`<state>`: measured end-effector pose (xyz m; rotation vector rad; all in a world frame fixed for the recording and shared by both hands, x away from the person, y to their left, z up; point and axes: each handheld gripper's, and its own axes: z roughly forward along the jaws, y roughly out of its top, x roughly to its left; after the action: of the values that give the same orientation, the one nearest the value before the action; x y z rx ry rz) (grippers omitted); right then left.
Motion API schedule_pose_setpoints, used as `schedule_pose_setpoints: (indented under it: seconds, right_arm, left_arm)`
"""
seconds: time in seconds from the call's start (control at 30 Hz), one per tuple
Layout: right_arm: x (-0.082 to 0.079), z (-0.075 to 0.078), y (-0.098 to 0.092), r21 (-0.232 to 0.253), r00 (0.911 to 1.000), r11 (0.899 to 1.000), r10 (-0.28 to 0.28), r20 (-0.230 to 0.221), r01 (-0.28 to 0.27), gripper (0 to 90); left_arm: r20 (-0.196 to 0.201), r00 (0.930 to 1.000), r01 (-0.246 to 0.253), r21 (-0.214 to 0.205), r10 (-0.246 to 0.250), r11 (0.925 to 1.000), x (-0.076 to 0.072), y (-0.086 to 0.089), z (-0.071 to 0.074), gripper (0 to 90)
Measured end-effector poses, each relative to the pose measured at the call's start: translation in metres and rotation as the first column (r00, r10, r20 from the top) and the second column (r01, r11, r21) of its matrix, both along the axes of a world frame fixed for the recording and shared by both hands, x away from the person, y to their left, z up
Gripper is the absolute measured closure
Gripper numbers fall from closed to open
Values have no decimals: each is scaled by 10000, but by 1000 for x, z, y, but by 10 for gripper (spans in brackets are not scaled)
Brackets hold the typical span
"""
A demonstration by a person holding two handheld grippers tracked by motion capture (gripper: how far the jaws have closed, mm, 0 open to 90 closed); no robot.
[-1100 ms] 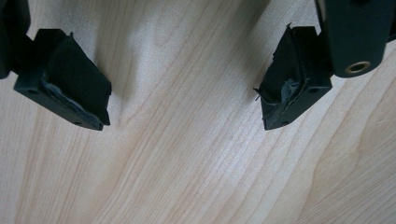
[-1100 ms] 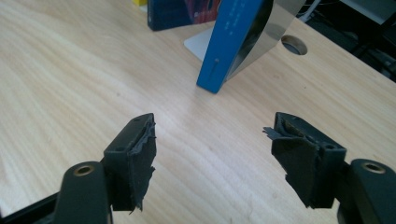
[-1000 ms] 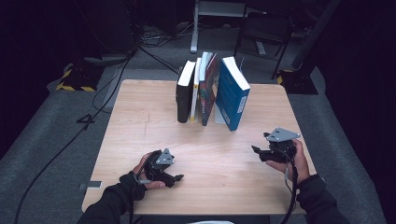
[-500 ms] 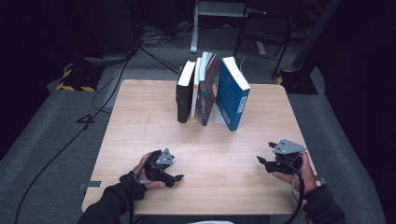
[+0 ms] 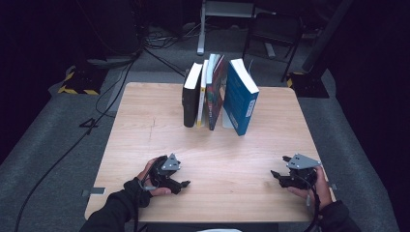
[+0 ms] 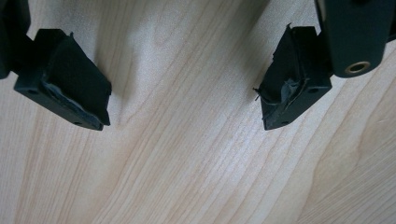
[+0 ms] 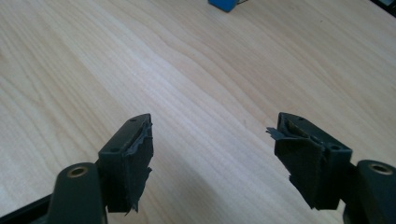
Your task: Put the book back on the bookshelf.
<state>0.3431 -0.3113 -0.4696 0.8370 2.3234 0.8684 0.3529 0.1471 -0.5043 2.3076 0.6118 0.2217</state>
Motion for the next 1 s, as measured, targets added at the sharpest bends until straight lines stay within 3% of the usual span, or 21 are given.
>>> schedule_pose_setpoints:
  seconds: [0.3, 0.47, 0.7, 0.87, 1.0]
  right_arm:
    - [-10, -5, -16, 542, 9998, 9984, -184, 9, 183, 297]
    - [-17, -16, -26, 699, 9994, 9970, -337, -89, 343, 285]
    - [-26, -29, -39, 858, 9978, 9946, -559, -345, 587, 270]
    - [-31, -34, -47, 1268, 9956, 9882, -796, -501, 854, 254]
    - [-32, -34, -55, 1530, 9900, 9813, -1030, -964, 1170, 231]
  left_arm:
    - [1, 10000, -32, -3, 32, 10000, 0, 0, 0, 167]
    - [7, 10000, -46, 1, 46, 10000, -1, 0, 0, 168]
    - [2, 10000, -45, 0, 45, 10000, -1, 0, 0, 167]
    - [-7, 10000, -40, -1, 40, 10000, 0, 0, 0, 167]
    - [-5, 10000, -37, 0, 37, 10000, 0, 0, 0, 167]
